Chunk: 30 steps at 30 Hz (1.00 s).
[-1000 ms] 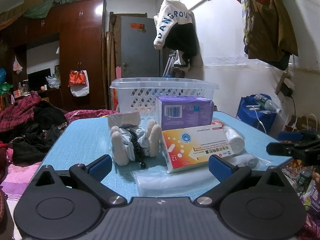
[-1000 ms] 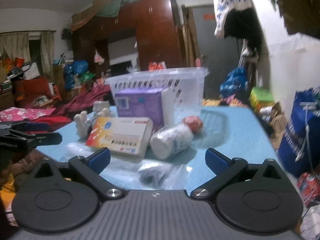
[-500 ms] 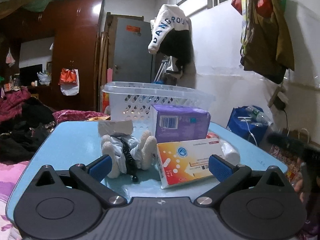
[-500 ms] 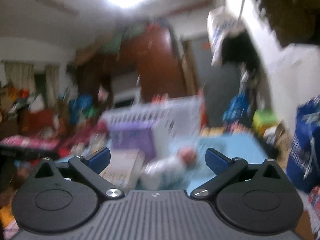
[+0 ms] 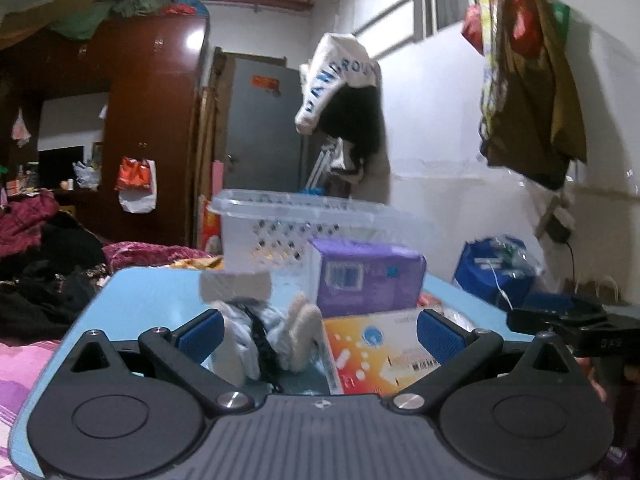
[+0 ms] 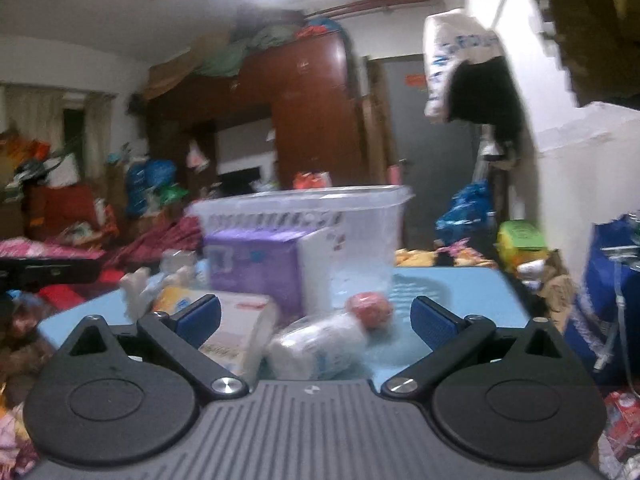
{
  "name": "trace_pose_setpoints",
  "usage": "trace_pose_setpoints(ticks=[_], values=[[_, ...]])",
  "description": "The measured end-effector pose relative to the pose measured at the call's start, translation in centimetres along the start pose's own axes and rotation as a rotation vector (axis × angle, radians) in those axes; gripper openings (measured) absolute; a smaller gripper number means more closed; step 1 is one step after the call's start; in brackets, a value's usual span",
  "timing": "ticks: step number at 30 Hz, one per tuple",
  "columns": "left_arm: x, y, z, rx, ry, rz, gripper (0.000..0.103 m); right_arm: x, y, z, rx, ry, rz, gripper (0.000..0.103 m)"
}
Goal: Organize objects
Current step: 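Reach the left gripper to the white-and-orange medicine box and close on it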
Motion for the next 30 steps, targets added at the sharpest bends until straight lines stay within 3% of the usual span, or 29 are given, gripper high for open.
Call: trace_pose_setpoints(ticks=[6,11,23,30], values=[[-1.1,1.0,-1.3,-0.001,0.053,0.034,0.098,-0.8,0.5,3.4,0.096,-0.096,0.005,0.103],[-1.7,1.5,-1.4,-0.002,0.073,0.048,0.093,-1.1,1.3,4.7,0.123,-0.143,0.036,0.093],[-3.9,3.9,-2.9,-0.059,0.207,0.096,0.068,-2.5,3.8,4.9,0.109,-0.213,0.126,0.07],[-4.3,4.7,-3.3,-0.067,0.252,0.094,0.058,-2.3,3.8,4.8,0.127,-0.231,0.109,0.066]])
Point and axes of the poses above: each gripper's, at about its wrist camera, not at the fingertips, and y roughly the way its jaws point, z to its left, x to its top, the point moved 7 cm from there along y, roughly the way its jaws point, and after that the axes turned 14 degrees about z, right-handed, at the moved point
